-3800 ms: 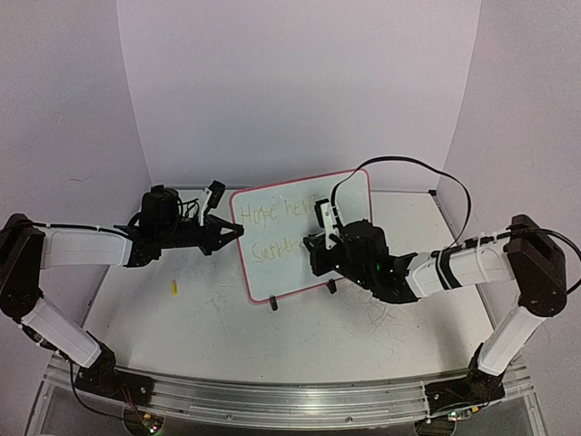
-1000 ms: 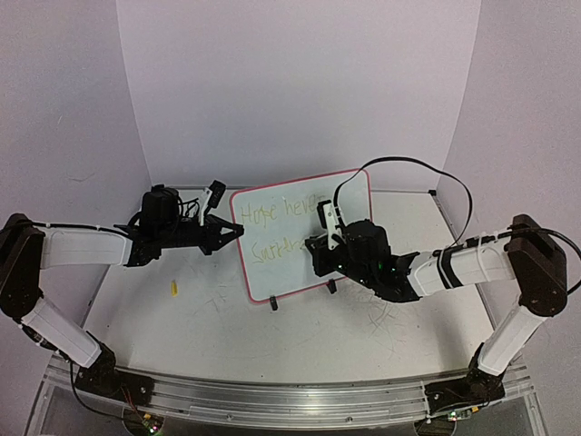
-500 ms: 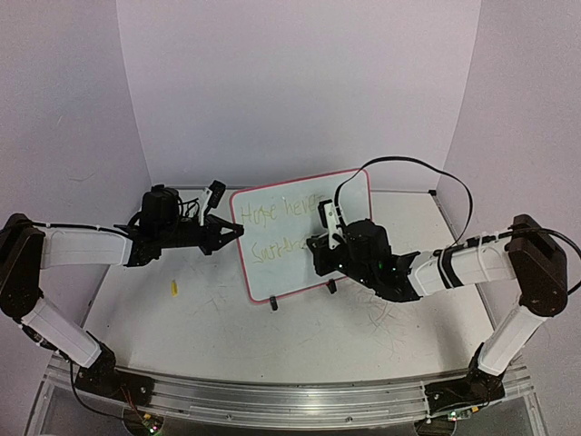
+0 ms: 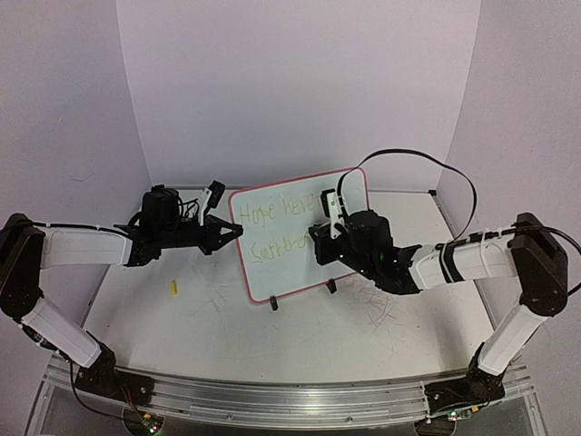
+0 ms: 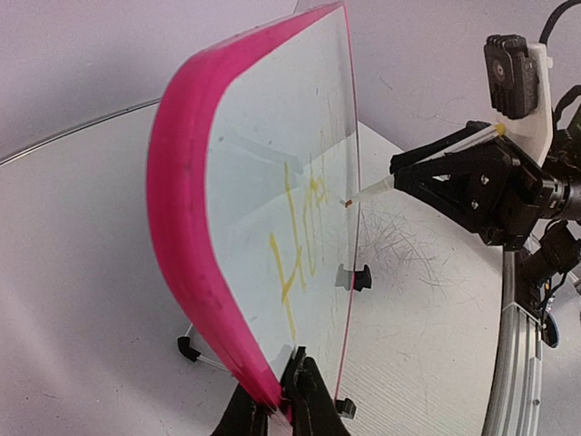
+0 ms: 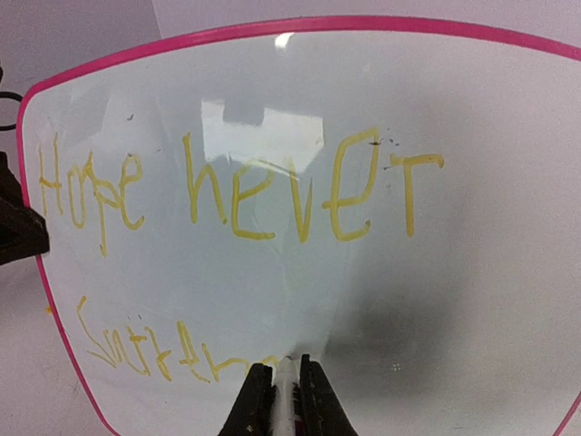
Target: Write a sentence on the whiteboard
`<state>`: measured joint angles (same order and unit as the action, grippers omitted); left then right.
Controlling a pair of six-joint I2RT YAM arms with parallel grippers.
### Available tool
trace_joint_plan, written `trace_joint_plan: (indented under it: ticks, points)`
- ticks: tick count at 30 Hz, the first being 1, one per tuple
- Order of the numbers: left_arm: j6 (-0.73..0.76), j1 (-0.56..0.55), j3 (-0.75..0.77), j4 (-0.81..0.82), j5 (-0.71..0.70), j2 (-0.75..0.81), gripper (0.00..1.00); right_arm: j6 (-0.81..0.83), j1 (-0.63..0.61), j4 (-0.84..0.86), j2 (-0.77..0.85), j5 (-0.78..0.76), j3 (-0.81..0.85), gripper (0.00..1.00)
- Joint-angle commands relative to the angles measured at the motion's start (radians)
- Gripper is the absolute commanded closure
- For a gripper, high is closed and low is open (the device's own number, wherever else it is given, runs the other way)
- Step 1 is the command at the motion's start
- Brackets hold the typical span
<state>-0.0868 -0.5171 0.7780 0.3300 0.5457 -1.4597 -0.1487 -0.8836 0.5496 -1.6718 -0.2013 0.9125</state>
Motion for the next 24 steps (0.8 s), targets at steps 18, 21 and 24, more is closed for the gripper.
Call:
trace_joint_plan:
  ticks: [18,21,24]
  points:
    - [0.136,0.005,0.014,-0.048,-0.102,-0.010,1.00,-0.001,0.022,0.019,0.000,-0.026,0.010,1.00]
    - [0.137,0.005,0.014,-0.048,-0.102,-0.010,1.00,-0.013,0.014,0.010,0.001,-0.022,-0.011,1.00]
    - [0.137,0.005,0.015,-0.048,-0.102,-0.011,1.00,-0.018,0.011,0.006,0.002,-0.016,-0.024,1.00]
